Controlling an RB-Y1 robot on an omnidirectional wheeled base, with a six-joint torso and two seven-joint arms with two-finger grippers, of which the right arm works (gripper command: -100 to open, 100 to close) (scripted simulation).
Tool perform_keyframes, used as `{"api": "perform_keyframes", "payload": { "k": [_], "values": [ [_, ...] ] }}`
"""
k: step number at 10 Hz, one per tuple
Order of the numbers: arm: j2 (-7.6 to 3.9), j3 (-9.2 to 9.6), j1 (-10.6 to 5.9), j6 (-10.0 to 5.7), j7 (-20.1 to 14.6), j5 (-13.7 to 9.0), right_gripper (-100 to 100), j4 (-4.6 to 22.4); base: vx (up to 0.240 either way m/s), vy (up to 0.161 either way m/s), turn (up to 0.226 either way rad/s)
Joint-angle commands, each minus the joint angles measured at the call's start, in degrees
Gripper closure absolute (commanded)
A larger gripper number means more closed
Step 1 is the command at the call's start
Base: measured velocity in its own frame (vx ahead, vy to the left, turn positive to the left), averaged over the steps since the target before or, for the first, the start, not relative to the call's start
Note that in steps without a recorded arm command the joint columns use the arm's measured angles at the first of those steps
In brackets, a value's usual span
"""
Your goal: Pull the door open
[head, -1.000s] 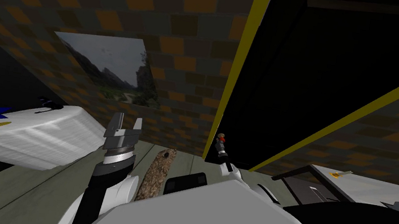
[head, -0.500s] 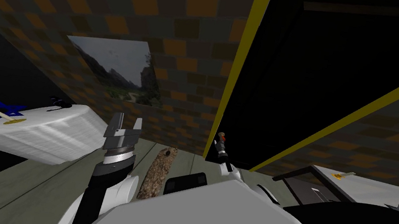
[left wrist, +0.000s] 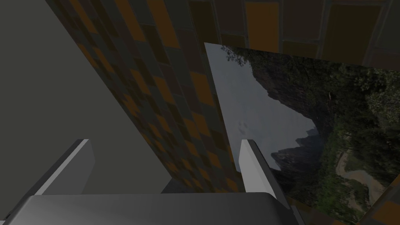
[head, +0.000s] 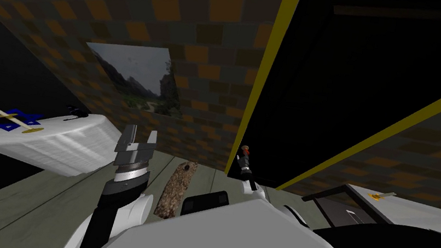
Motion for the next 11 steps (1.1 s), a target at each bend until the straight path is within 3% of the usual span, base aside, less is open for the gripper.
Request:
{"api": "perform_keyframes", "payload": {
  "k": [1,3,5,8,10,11],
  "values": [
    [0.07,0.05,0.13,0.19,-2.2,-0.8,-100,-0.3,-0.054,-0.003,0.020],
    [0.21,0.16,0.26,0.31,-4.5,-2.0,-100,-0.6,-0.046,-0.001,0.028],
    [0.52,0.38,0.54,0.55,-8.4,-4.7,-100,-1.3,-0.062,0.004,0.052],
    [0.68,0.50,0.68,0.68,-11.7,-6.1,-100,-1.6,-0.051,-0.009,0.027],
    [1.00,0.72,0.97,0.93,-15.5,-8.9,-100,-2.3,-0.065,-0.012,0.053],
    [1.00,0.72,0.97,0.93,-16.4,-8.9,-100,-2.3,-0.054,-0.018,0.019]
  ]
}}
